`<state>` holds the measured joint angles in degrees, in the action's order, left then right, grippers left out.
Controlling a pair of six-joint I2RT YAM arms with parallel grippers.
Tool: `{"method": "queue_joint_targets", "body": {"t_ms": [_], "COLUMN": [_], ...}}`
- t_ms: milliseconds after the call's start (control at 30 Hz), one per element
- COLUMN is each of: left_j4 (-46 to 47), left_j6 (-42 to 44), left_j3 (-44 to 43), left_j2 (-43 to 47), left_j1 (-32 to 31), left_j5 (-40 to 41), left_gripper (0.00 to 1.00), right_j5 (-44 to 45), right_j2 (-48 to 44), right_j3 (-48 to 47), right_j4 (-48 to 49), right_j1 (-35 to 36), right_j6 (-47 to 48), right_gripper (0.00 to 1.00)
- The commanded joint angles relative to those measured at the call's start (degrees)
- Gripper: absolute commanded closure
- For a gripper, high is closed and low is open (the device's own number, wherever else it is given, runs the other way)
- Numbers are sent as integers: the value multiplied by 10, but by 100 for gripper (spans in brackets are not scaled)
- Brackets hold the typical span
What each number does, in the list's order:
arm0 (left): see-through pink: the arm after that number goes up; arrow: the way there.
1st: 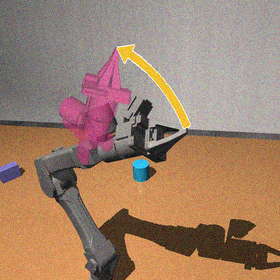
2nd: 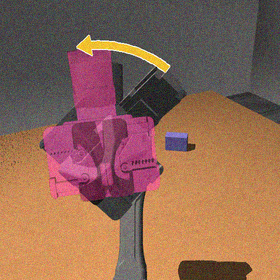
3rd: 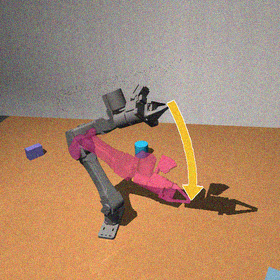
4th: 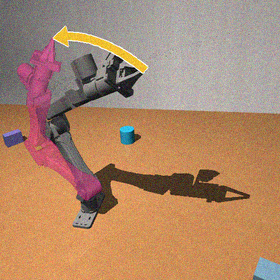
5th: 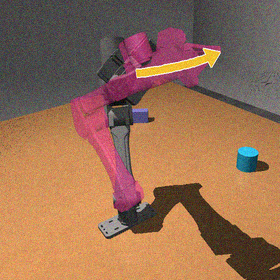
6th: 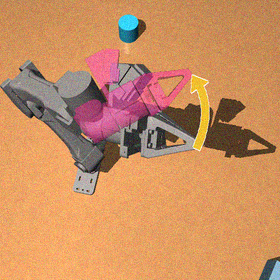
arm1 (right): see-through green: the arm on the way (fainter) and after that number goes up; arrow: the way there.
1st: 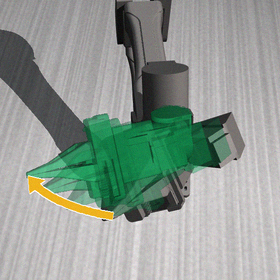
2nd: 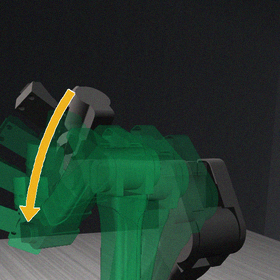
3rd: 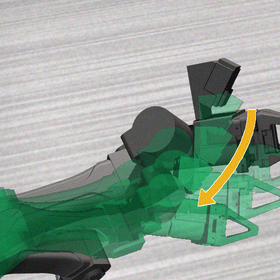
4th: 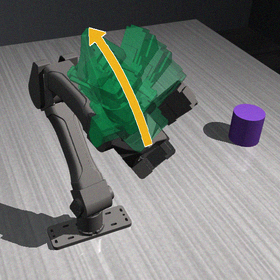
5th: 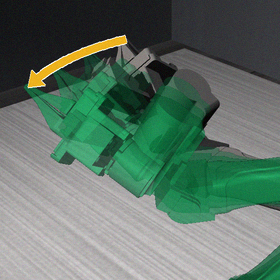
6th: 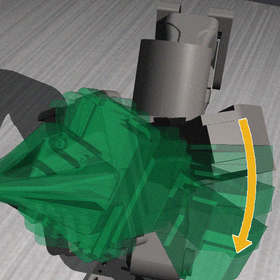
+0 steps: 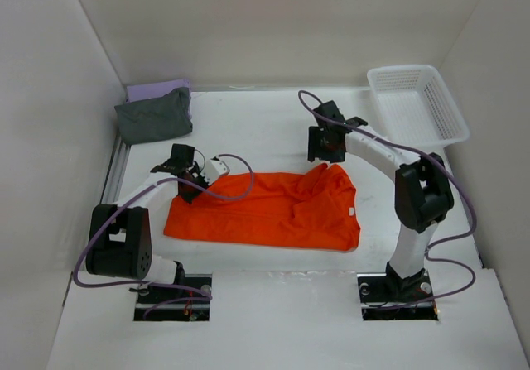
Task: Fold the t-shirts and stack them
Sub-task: Fold the other side of the tshirt into a rectangle
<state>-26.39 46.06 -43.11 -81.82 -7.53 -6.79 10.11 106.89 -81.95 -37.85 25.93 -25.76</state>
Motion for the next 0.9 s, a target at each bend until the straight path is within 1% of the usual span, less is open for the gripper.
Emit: {"method": "queue_joint_targets", "body": {"t_ms": [0,133,233,333,400,433,500,567,633,667,800,867], "left_j4": [-5,-5,-5,-5,-5,-5,-5,-5,-5,-5,-5,-5], "left_j6": [12,12,12,13,14,14,14,15,16,17,17,17], "left_j3": [-2,0,0,0,1,1,1,0,-1,-2,-7,-8], "left_j2": [20,20,21,23,24,24,25,25,25,25,19,18], "left_j1": [1,-1,0,2,3,4,5,6,7,8,8,7], "left_j5": [-5,-5,-5,-5,-5,-5,-5,-3,-2,-2,-2,-2], "left_gripper": [93,93,93,93,93,93,93,93,93,93,93,93], "right_j5": [5,-45,-64,-89,-111,-118,-125,-121,-115,-111,-101,-96], "right_j2": [-27,12,38,56,64,67,68,61,53,48,50,58], "right_j3": [-26,-25,-25,-25,-25,-25,-25,-22,-19,-19,-28,-37], "right_j4": [-11,-8,0,11,19,23,29,36,40,42,37,30], "right_j1": [-16,-35,-39,-38,-37,-37,-37,-37,-38,-38,-39,-39], "right_j6": [11,9,6,9,6,4,-1,-4,-4,-3,13,26], "right_gripper": [32,30,30,33,38,42,53,67,74,74,60,58]}}
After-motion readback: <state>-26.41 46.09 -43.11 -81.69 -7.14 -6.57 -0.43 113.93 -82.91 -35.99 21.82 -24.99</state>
